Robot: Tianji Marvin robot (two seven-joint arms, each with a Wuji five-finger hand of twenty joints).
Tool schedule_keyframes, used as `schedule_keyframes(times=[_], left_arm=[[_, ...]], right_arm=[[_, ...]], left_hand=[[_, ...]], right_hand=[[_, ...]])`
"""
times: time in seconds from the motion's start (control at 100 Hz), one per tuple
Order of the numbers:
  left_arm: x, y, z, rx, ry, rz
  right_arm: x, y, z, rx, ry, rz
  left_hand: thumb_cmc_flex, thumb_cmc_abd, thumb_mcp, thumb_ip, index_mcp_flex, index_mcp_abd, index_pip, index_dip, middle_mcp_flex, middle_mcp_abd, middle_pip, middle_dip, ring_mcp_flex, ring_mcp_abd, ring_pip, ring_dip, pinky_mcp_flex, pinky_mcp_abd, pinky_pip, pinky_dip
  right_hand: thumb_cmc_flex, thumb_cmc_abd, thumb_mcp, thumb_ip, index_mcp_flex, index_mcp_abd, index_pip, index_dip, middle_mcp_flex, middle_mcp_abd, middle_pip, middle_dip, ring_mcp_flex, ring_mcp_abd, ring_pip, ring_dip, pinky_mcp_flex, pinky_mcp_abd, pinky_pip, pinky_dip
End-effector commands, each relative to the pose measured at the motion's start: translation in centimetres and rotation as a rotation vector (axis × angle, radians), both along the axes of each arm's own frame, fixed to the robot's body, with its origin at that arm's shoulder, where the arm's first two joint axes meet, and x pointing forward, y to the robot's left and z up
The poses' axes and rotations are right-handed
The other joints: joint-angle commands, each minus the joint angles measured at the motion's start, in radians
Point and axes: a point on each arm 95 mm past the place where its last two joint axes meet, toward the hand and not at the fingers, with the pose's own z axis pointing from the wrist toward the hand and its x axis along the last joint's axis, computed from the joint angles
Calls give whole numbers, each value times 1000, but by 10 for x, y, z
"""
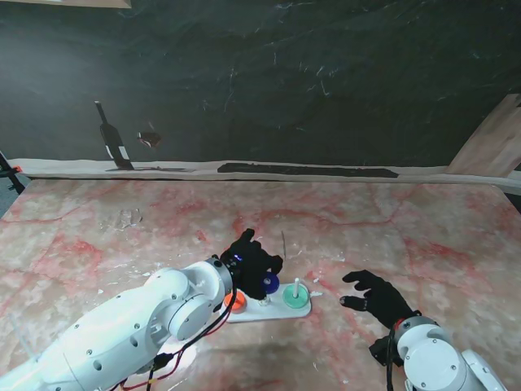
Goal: Move the three rings of the Hanoi Tower from the left rod to the right rod
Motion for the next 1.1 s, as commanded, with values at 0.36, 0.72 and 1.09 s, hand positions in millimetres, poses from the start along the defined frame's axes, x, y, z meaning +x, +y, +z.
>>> schedule_keyframes(times=[0.36,0.72,1.09], left_arm=[[-1,-1,11,-24,-10,-1],[-2,-3,18,-39,-17,-7],[-3,-16,22,-66,-25,-34]], right_arm=[[-3,2,-1,8,4,6],[-3,2,-1,10,5,8],[-3,2,-1,14,4,5]], left_hand=[[75,29,154,72,58,-33,89,18,57,-22,1,20,12,6,21,15,-3,11,16,-21],[77,25,157,66,60,-33,88,18,62,-23,-2,27,16,5,22,16,-3,10,25,-27],[79,24,158,63,61,-31,88,17,64,-23,-3,32,17,4,22,16,-3,10,32,-32]], right_hand=[[5,1,-10,33,-28,1,1,-17,5,3,0,6,21,4,1,9,-1,-3,23,-14],[5,2,-11,33,-29,1,0,-18,5,3,0,6,22,3,1,8,0,-2,24,-15],[6,1,-11,34,-29,1,0,-18,5,2,1,7,21,3,2,9,0,-2,24,-15]])
